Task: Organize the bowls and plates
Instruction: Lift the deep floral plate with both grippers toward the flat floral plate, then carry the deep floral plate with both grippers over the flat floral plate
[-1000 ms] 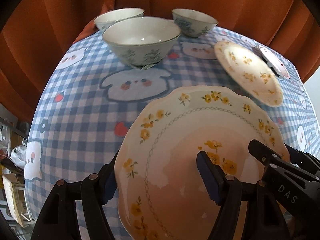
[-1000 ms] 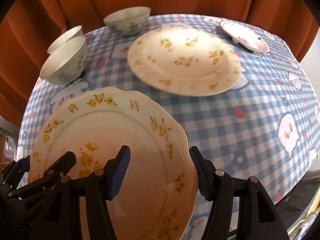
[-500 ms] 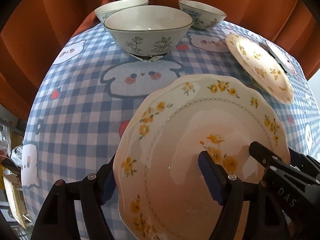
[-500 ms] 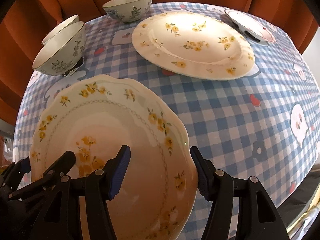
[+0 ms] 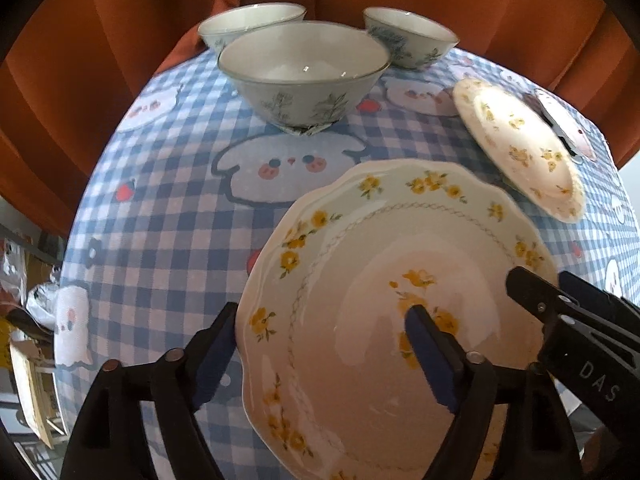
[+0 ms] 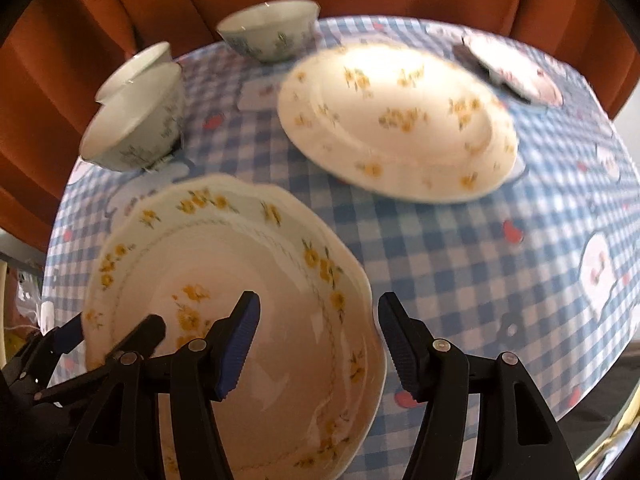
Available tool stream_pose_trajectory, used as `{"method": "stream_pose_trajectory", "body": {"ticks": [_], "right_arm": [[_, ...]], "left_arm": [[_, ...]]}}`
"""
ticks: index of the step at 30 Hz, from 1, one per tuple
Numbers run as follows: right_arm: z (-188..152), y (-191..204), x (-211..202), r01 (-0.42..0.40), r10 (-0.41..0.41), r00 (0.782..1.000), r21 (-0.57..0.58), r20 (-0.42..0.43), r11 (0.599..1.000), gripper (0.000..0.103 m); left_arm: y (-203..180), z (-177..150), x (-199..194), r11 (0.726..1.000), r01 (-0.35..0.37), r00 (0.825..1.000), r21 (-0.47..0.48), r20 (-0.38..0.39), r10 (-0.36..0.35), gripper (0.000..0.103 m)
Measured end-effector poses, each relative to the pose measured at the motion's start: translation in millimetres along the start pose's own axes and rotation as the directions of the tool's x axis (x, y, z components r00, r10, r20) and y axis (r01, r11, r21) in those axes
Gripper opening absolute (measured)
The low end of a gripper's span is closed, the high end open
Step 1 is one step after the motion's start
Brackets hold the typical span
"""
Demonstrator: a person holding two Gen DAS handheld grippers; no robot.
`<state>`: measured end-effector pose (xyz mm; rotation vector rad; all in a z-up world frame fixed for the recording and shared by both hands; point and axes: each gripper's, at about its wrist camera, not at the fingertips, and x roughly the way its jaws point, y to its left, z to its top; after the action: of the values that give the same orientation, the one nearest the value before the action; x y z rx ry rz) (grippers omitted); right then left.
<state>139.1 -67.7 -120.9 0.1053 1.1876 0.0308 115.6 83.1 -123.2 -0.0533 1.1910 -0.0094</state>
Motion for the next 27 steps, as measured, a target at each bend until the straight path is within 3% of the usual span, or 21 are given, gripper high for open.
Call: {"method": "stream_pose_trajectory", "body": {"ticks": [4, 8, 17, 27], "right_arm": [[2.5, 3.5, -12.3, -0.027, 0.027, 1.0, -0.026, 0.0, 0.999, 0.072], [0.3, 4.9, -34.6, -0.02, 0.022, 0.999, -0.051, 0.036, 0.998, 0.078], [10.4, -11.5, -57.4, -0.01, 0.016, 0.996, -0.064, 0.089, 0.998, 0.079], [51.3, -62.2, -49.4, -0.018, 0.026, 0.994, -0.077, 0.107, 0.997, 0.079]], "left_arm": [[0.0, 1.5, -9.4, 1.0, -0.009, 1.0, -0.011, -0.006, 0.009, 0.088], [-5.8, 1.8, -28.2, 1.0, 0.002, 0.999, -0.005, 0.037, -0.002, 0.088], [-33.6, 11.4, -42.8, 1.0, 0.022, 0.995, -0.003, 0.096, -0.022, 0.089], [-86.2, 46.1, -29.6, 0.999, 0.008, 0.993, -0.032, 0.115, -0.005, 0.088]]}}
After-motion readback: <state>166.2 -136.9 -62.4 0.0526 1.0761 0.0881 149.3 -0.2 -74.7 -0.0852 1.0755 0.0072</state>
